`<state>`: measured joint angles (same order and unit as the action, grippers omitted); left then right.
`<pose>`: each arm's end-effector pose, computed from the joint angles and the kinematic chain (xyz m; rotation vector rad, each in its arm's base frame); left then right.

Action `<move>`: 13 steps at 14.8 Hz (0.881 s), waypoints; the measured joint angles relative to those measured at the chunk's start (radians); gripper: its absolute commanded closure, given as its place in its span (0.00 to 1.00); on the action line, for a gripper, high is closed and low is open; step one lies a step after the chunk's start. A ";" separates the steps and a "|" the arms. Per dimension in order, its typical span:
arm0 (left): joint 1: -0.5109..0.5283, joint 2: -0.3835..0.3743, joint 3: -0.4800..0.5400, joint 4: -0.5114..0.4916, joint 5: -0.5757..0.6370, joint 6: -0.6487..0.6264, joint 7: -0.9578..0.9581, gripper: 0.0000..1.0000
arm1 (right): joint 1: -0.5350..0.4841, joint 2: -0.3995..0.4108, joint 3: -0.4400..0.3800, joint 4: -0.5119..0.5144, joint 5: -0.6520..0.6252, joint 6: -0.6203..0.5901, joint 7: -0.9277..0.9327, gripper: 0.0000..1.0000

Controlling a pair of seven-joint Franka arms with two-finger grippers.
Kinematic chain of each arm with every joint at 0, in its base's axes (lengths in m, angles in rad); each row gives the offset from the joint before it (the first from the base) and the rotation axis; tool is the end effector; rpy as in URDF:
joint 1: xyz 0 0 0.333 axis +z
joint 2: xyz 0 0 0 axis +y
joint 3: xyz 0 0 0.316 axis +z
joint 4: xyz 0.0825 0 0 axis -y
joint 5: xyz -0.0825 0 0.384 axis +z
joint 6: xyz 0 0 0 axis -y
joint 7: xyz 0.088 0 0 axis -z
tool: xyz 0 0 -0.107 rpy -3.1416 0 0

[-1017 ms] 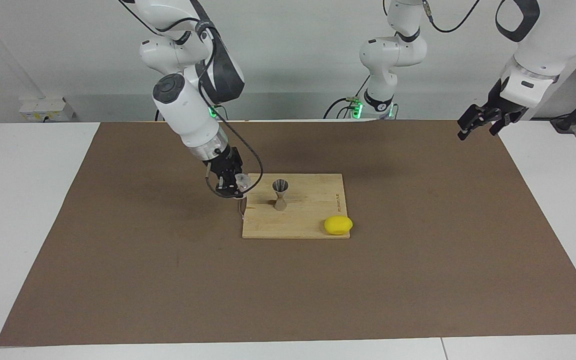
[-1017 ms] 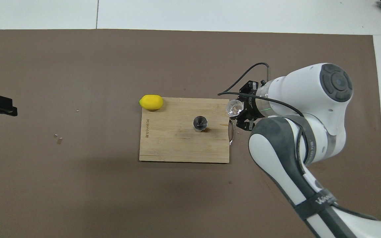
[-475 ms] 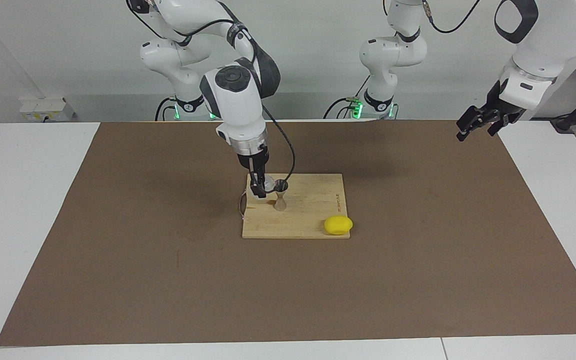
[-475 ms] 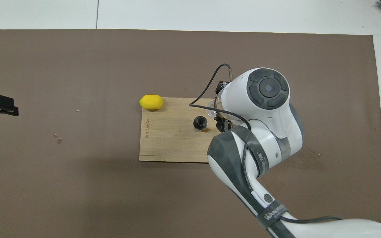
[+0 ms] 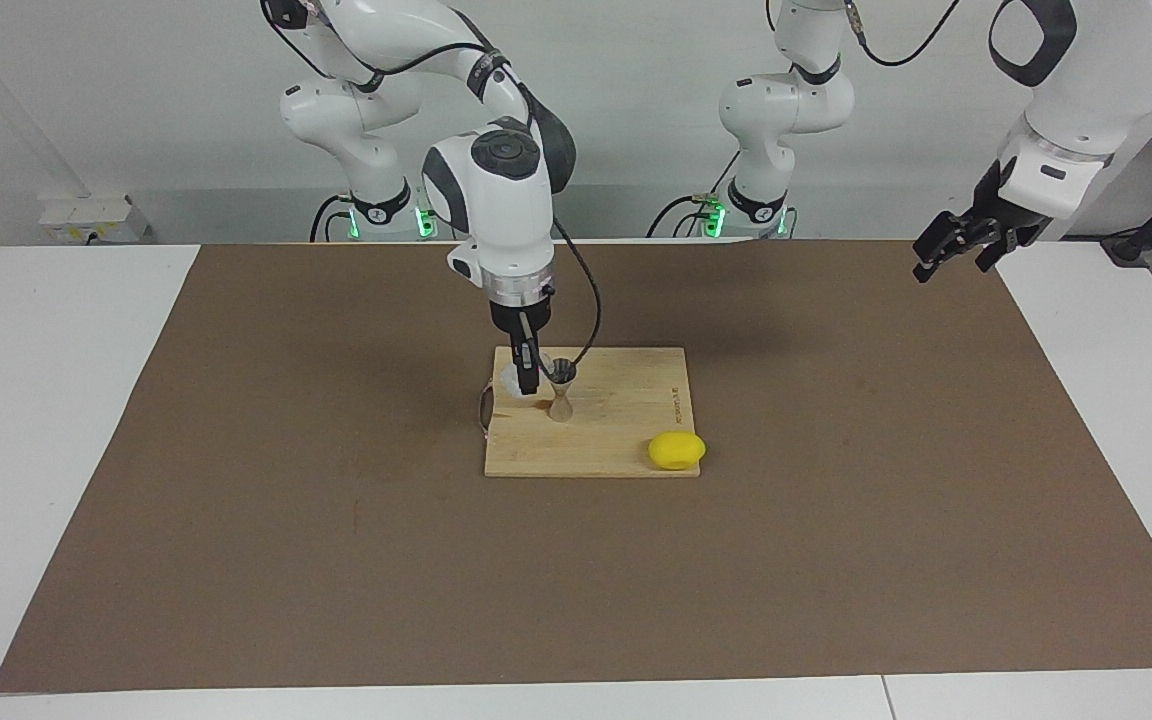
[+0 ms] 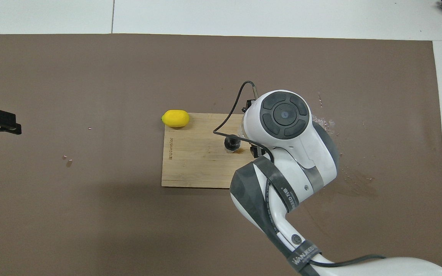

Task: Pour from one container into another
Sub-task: 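Tilt the glass with the right gripper to pour into the jigger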

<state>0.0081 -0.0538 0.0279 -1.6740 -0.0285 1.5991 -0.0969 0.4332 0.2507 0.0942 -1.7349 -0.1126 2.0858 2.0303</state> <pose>0.5385 0.0168 0.6076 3.1051 0.2083 -0.0343 0.5592 0.3141 0.4426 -2.2857 2.0383 -0.1587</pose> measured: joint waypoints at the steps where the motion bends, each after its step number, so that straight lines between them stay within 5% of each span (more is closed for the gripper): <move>1: 0.000 0.000 0.000 0.000 0.000 0.000 0.000 0.00 | 0.010 0.001 0.000 -0.001 -0.024 -0.004 0.000 1.00; 13: 0.000 0.000 0.000 0.000 0.000 0.000 -0.001 0.00 | 0.064 0.004 0.000 -0.031 -0.204 -0.022 0.000 1.00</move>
<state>0.0077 -0.0538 0.0277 -1.6740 -0.0285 1.5991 -0.0975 0.4975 0.2549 0.0946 -1.7660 -0.3167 2.0635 2.0303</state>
